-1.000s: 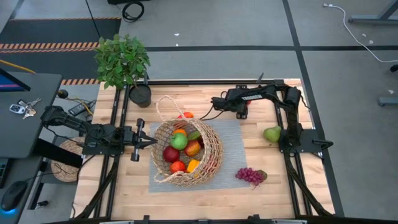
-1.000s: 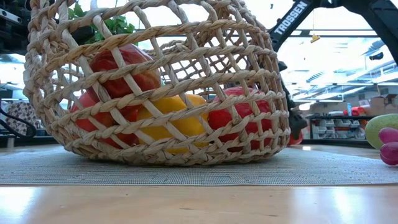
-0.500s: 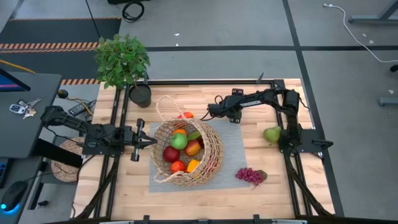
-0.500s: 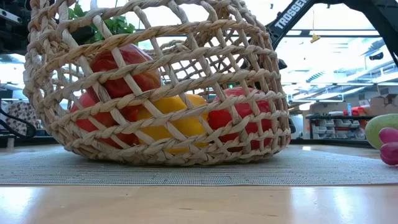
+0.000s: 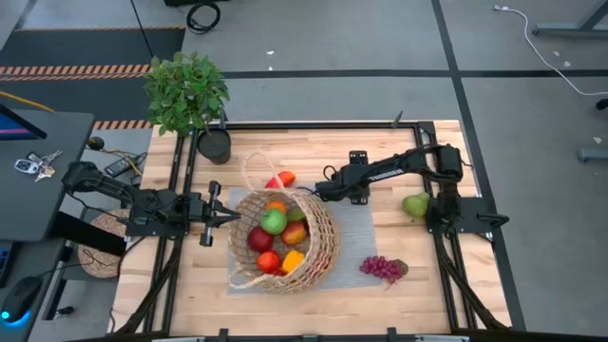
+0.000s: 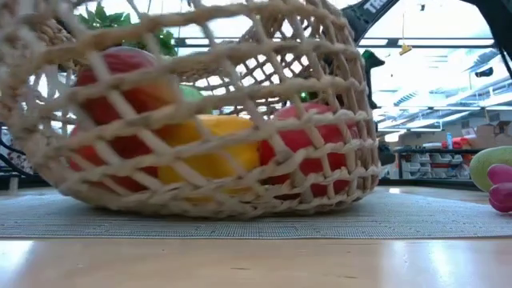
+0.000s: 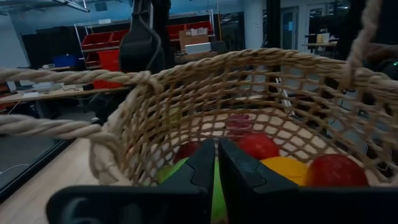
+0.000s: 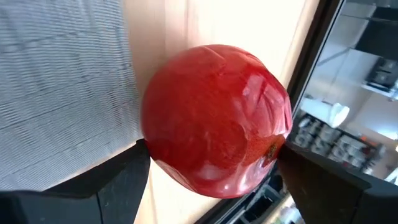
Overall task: Build produce basket
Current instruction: Put the red apple into the brown woven basket
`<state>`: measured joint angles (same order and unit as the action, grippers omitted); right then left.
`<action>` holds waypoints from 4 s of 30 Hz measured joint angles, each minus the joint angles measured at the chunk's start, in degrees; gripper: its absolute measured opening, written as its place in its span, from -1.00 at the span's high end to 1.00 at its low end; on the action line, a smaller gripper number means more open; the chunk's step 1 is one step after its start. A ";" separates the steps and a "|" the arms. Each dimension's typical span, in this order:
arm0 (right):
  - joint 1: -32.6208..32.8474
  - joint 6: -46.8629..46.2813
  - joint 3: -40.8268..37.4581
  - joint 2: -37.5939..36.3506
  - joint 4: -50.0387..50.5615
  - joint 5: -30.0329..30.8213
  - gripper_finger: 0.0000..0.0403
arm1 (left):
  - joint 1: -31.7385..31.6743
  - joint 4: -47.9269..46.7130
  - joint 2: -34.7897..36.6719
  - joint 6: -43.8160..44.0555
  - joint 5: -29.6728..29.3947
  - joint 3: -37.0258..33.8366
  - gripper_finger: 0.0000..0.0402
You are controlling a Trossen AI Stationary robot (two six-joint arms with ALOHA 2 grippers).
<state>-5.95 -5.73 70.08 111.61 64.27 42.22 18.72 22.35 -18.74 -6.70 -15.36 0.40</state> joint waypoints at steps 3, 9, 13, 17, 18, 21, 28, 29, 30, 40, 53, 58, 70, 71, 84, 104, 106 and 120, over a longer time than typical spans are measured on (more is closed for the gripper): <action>0.82 0.11 0.00 -2.31 0.36 -1.14 -0.73 | 0.00 0.01 0.00 0.00 -0.03 0.02 0.85; 1.49 0.62 0.02 -9.24 0.99 -0.71 -0.73 | -0.02 0.02 0.00 0.00 -0.07 0.01 0.82; 1.66 1.24 0.02 -14.97 1.43 -2.57 -0.73 | -0.02 0.02 0.00 0.00 -0.06 0.02 0.84; 2.71 1.36 0.02 -21.44 -0.03 -9.20 -0.73 | -0.02 0.02 0.00 0.00 -0.06 0.01 0.86; 3.07 1.40 0.02 -23.07 -0.75 -11.30 -0.73 | -0.02 0.02 0.00 0.00 -0.06 0.00 0.86; 3.91 2.22 0.02 -27.69 -3.98 -18.15 -0.73 | -0.02 0.02 0.00 0.00 -0.06 0.02 0.85; 5.14 5.84 0.04 -36.31 -15.99 -31.18 -0.73 | -0.02 0.02 0.00 0.00 -0.06 0.01 0.83; 5.20 6.14 0.04 -37.09 -17.90 -32.21 -0.73 | -0.02 0.03 0.00 0.00 -0.06 0.02 0.84; 5.26 6.33 0.04 -37.88 -19.76 -33.41 -0.73 | -0.02 0.03 0.00 0.00 -0.06 0.00 0.84; 8.11 5.55 0.07 -39.48 -32.19 -36.37 -0.73 | -0.02 0.04 0.00 0.00 -0.04 0.01 0.83; 8.98 -0.75 0.11 -39.58 -40.92 -39.94 -0.73 | -0.02 0.04 0.00 0.00 -0.04 0.01 0.85; 9.77 -0.62 0.11 -39.55 -44.63 -40.45 -0.73 | -0.02 0.04 0.00 0.00 -0.04 0.00 0.82; 13.44 2.76 0.11 -39.51 -52.44 -43.08 -0.73 | -0.01 0.04 0.00 0.00 -0.04 0.01 0.85; 13.69 2.82 0.11 -39.51 -52.81 -43.08 -0.73 | 0.00 0.04 0.00 0.00 -0.02 0.01 0.84; 15.73 0.78 0.11 -39.51 -57.38 -43.05 -0.73 | 0.00 0.04 0.00 0.00 -0.02 0.02 0.86; 26.93 36.30 0.17 -29.80 -66.45 -14.70 -0.73 | 0.00 0.06 0.00 0.00 -0.02 0.00 0.84; 27.88 43.26 0.15 -28.95 -67.22 -11.37 -0.73 | 0.00 0.02 0.00 0.00 -0.02 0.02 0.83; 30.75 80.99 0.15 -19.42 -77.56 -9.20 -0.73 | -0.01 0.03 0.00 0.00 -0.02 0.01 0.84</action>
<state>24.80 75.25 70.24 92.19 -13.29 33.01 18.71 22.38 -18.74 -6.70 -15.38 0.42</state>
